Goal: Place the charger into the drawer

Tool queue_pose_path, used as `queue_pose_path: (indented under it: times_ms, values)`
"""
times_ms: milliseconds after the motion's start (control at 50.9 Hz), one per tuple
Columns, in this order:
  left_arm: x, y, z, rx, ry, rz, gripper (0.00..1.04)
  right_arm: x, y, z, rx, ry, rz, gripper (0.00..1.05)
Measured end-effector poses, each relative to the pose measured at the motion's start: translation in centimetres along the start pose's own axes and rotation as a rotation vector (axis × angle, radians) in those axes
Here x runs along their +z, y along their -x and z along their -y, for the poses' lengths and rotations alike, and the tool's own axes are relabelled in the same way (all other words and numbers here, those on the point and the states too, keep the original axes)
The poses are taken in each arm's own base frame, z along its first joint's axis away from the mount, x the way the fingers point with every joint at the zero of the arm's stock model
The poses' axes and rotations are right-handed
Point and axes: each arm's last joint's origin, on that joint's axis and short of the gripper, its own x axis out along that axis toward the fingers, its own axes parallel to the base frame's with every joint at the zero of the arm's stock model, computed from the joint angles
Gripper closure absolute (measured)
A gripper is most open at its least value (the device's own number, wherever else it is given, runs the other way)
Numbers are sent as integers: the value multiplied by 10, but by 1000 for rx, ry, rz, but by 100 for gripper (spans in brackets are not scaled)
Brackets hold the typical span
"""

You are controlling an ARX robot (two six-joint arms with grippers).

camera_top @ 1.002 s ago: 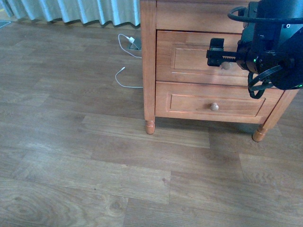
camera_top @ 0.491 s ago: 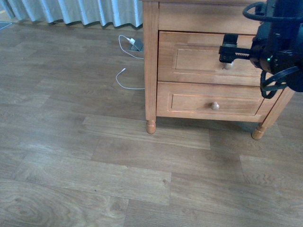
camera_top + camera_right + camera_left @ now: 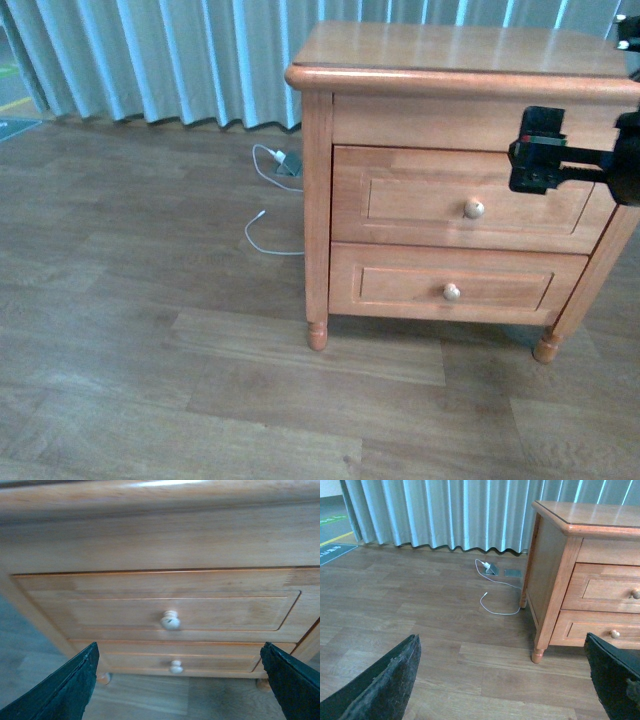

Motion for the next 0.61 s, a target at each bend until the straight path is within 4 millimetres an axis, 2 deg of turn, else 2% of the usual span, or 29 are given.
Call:
queue_pose_path:
  times_ms: [79,196,314,393,511,609]
  values:
    - [0,0,0,0,0,0,6,10,43,-1,60,-1,0,8]
    - [0,0,0,0,0,0,6,18,98,2,82,-3,16,8]
    - [0,0,0,0,0,0,6,16,144,7,88,-14,33,8]
    - [0,0,0,0,0,0,6,12,185,15,86,-31,56,8]
    - [0,0,0,0,0,0,6,1,221,25,46,-75,69,8]
    - [0,0,0,0,0,0,6,-6,236,30,-6,-108,81,8]
